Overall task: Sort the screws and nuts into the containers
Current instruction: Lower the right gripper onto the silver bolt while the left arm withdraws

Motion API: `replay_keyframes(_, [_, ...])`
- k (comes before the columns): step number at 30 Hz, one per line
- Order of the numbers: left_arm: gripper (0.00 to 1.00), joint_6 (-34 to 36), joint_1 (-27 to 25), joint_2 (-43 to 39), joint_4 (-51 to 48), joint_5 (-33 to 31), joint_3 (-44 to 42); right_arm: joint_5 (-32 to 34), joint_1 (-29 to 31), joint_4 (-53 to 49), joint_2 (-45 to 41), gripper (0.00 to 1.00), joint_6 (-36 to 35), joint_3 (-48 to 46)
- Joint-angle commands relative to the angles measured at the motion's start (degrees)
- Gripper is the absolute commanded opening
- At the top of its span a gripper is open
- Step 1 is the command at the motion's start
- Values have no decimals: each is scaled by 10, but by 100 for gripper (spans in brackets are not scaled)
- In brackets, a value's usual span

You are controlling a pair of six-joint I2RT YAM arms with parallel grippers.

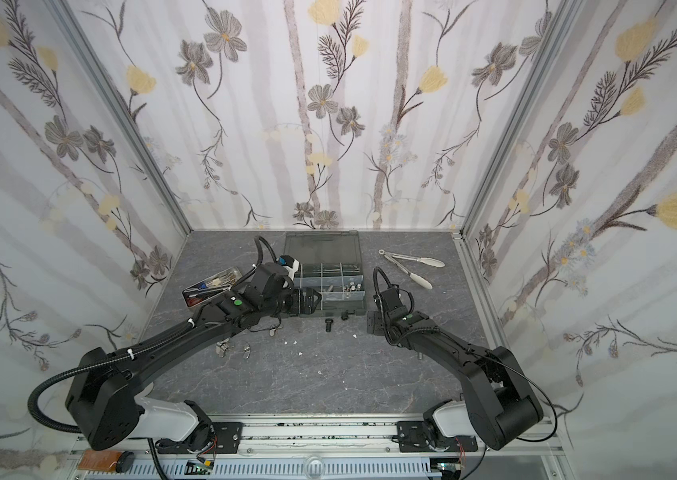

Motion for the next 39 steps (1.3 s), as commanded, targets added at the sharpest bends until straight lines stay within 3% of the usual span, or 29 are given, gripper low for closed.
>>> replay_keyframes(1, [100,-7,1,-40,24,-4,-35,18,0,10,27,95,9,14])
replay_keyframes(14, [100,0,3,-127,-9,-30,-86,46,3,11,132,82,43,89])
replay_keyframes(39, [100,10,5,-159,-31,-38,-96,45,11,14,174,68,71,88])
